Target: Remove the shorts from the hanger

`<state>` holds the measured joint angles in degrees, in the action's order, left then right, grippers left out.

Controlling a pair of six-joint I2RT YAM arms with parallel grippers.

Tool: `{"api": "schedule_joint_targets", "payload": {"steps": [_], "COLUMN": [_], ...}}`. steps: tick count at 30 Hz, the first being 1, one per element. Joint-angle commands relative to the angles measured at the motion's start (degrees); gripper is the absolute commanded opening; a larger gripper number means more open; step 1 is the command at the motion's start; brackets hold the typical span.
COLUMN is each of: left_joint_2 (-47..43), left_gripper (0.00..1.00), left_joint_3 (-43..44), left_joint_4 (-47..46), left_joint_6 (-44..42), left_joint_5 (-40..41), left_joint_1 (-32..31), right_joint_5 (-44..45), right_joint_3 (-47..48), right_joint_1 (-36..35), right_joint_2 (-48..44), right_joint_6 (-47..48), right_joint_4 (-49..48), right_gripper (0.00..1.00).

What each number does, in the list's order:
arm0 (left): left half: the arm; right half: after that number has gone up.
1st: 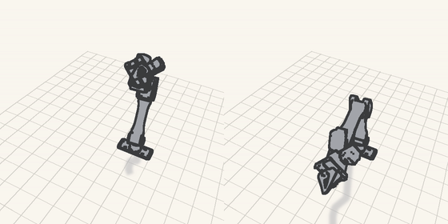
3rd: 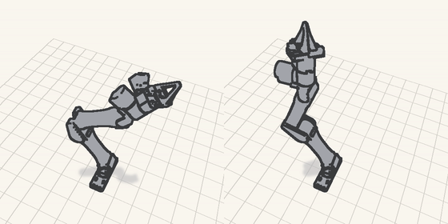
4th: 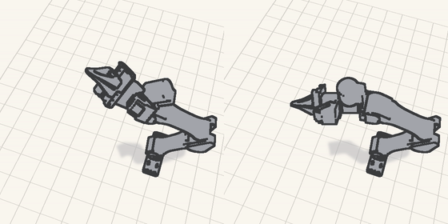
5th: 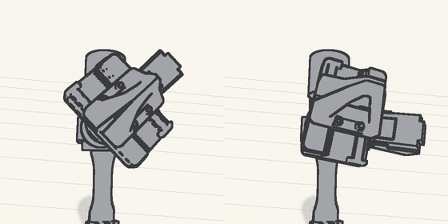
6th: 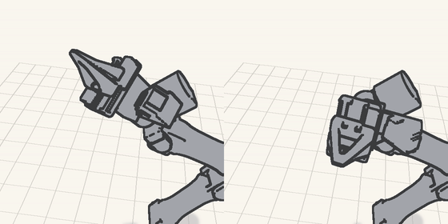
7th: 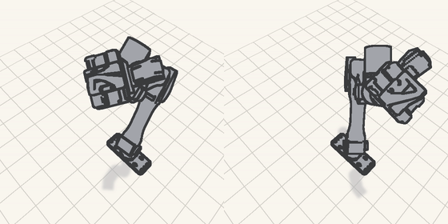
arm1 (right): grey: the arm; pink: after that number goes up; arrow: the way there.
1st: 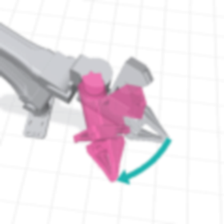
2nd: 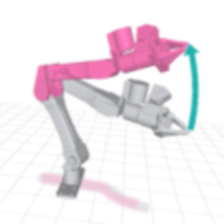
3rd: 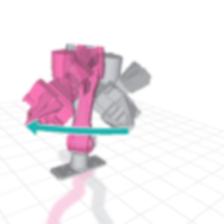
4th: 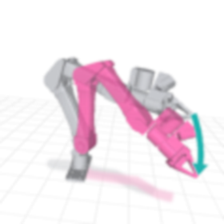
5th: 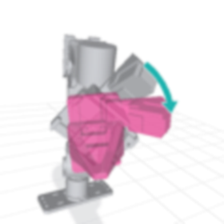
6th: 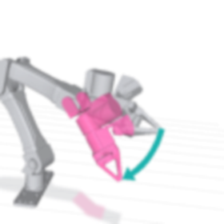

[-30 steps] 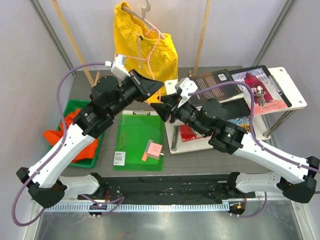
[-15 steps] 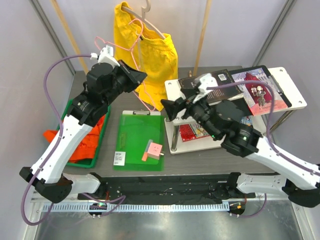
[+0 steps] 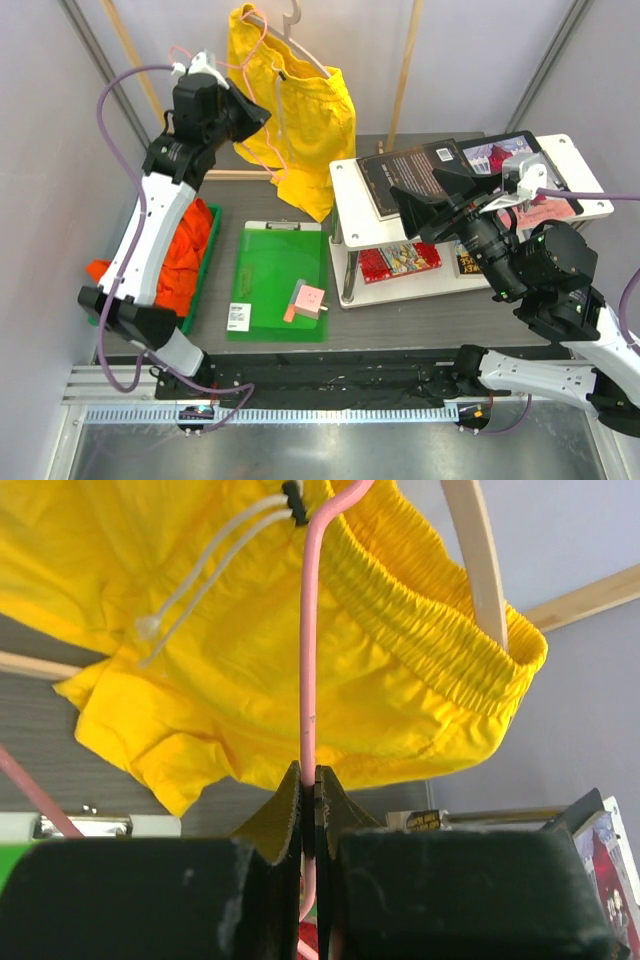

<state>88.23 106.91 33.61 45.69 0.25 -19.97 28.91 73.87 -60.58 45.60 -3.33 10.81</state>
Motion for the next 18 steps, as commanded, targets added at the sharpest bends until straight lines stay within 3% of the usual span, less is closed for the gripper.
{"api": "schedule_joint_targets", "payload": {"steps": [1, 5, 18], "left_joint_2": [4.0, 7.6, 14.6], "left_gripper": [0.00, 0.00, 0.00], "left_joint_3": [10.6, 15.7, 23.4], "left_joint_4": [3.3, 6.0, 4.3], "left_joint_6": [-7.8, -9.1, -7.2], "left_joint_5": [-0.7, 1.4, -4.8], "left_joint_1": [1.2, 2.6, 5.1], "right_joint_5": [1.7, 1.8, 1.5], "right_joint_3": [1.9, 2.1, 2.3], "right_joint_1": [-0.1, -0.1, -0.1], "right_joint_2": [-0.7, -1.2, -1.8], "right_joint_6": [1.0, 1.7, 3.1], "right_joint_4": [1.9, 2.1, 1.9], "right_gripper": [0.93, 0.93, 0.92]}}
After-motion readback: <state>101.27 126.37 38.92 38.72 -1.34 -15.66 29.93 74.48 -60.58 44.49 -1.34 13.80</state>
